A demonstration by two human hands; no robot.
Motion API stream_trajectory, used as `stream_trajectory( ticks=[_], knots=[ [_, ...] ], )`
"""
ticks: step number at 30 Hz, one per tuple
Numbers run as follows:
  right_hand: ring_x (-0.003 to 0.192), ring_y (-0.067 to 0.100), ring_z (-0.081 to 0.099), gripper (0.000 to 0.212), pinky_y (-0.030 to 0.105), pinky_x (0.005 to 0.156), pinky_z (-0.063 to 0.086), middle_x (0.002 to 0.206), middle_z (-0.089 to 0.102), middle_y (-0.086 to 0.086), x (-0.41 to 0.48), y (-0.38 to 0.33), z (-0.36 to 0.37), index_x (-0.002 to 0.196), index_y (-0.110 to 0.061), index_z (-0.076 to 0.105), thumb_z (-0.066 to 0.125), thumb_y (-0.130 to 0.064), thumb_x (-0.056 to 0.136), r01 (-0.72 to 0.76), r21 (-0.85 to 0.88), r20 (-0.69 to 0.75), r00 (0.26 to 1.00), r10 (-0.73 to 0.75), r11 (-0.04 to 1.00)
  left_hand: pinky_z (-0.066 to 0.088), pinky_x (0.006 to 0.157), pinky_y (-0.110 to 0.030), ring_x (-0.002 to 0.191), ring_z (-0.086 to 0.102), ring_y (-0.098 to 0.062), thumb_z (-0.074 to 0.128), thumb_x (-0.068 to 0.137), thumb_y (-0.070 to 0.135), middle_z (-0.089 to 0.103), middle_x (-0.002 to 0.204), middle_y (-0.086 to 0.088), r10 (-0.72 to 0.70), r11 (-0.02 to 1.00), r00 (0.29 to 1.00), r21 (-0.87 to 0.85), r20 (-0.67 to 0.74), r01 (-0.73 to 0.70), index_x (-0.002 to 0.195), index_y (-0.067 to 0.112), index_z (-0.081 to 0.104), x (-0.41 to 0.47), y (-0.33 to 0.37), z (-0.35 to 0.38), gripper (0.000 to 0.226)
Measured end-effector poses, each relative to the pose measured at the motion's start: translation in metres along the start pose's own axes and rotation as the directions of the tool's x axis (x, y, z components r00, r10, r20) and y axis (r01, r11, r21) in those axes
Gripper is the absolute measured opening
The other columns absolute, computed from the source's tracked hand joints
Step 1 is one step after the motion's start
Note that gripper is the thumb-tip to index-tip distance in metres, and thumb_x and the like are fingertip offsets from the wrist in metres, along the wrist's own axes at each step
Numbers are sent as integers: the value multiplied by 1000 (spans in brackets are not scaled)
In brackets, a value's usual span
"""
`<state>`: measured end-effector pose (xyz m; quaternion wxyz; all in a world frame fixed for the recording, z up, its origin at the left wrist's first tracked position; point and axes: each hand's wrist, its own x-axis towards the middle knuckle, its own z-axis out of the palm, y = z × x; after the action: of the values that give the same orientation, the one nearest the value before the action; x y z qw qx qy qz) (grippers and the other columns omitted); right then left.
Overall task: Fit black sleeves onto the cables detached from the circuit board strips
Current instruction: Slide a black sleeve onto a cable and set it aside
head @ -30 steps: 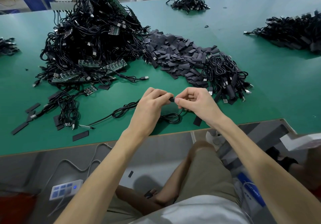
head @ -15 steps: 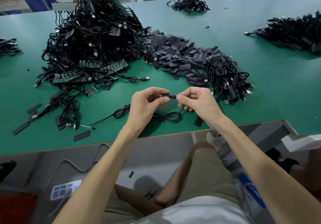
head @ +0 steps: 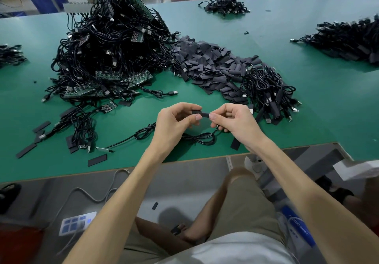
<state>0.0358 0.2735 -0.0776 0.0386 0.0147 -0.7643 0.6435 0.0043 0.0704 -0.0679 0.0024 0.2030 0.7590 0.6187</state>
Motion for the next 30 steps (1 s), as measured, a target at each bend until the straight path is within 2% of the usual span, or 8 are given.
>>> stream_trajectory(
  ticks=[3, 7, 13, 19, 22, 26, 28, 30],
  knots=[
    [60, 5, 61, 7, 16, 56, 48, 74, 76, 3, 1, 1, 0, 88, -15, 72, 76, -19, 92, 5, -4, -8, 1000, -5, 1000, 59, 71, -33, 76, 73, -22, 70, 95, 10, 77, 91, -11, 14, 999, 1000, -29, -3, -15, 111, 6, 73, 1, -1, -1, 17],
    [60, 5, 61, 7, 16, 56, 48, 74, 76, 3, 1, 2, 0, 88, -14, 72, 77, -19, 91, 5, 5, -3, 1000, -5, 1000, 57, 68, -30, 75, 71, -19, 65, 98, 10, 78, 94, -8, -7, 996, 1000, -88, -18, 6, 110, 5, 74, 2, -5, -3, 16],
    [64, 9, 63, 11, 17, 60, 50, 76, 76, 5, -1, 0, 0, 91, -11, 73, 79, -19, 89, 17, 13, 1, 1000, -17, 1000, 53, 64, -26, 68, 66, -16, 75, 91, 16, 74, 76, -5, -38, 991, 998, -130, -49, 32, 101, 9, 78, 4, -12, -6, 12],
    [65, 7, 64, 14, 15, 60, 49, 79, 76, 3, -3, -6, 2, 93, -12, 71, 78, -24, 90, 39, 39, 35, 999, -40, 998, 48, 57, -26, 59, 55, -13, 74, 93, 15, 66, 64, -2, -78, 986, 989, -156, -128, 58, 98, 10, 77, 5, -14, -9, 8],
    [67, 8, 61, 14, 18, 67, 50, 79, 73, -1, -3, -6, 4, 93, -12, 73, 78, -24, 90, 47, 5, 59, 997, -47, 999, 48, 54, -25, 58, 55, -14, 71, 94, 11, 66, 65, -2, -85, 974, 977, -222, -195, 40, 98, 6, 76, 5, -13, -9, 7],
    [69, 11, 56, 13, 28, 71, 46, 79, 71, 8, -3, -4, 5, 90, -12, 76, 76, -25, 92, 78, -152, 99, 993, -63, 985, 52, 57, -26, 67, 67, -18, 74, 93, 15, 71, 78, -7, -80, 949, 973, -315, -215, 9, 105, 4, 73, 4, -10, -10, 17],
    [68, 12, 60, 13, 27, 69, 47, 81, 71, 13, -3, -4, 4, 89, -12, 75, 73, -23, 95, 79, -134, 87, 994, -67, 988, 55, 60, -28, 77, 73, -25, 75, 92, 21, 75, 91, -8, -96, 933, 976, -359, -194, 20, 112, 4, 69, 4, -9, -9, 27],
    [66, 9, 63, 12, 22, 61, 47, 78, 70, 8, -2, -4, 1, 91, -12, 72, 69, -21, 98, 58, -57, 33, 998, -56, 997, 55, 63, -29, 83, 74, -27, 74, 92, 28, 77, 101, -9, -90, 945, 983, -324, -159, 34, 117, 7, 68, 5, -9, -9, 33]
  ],
)
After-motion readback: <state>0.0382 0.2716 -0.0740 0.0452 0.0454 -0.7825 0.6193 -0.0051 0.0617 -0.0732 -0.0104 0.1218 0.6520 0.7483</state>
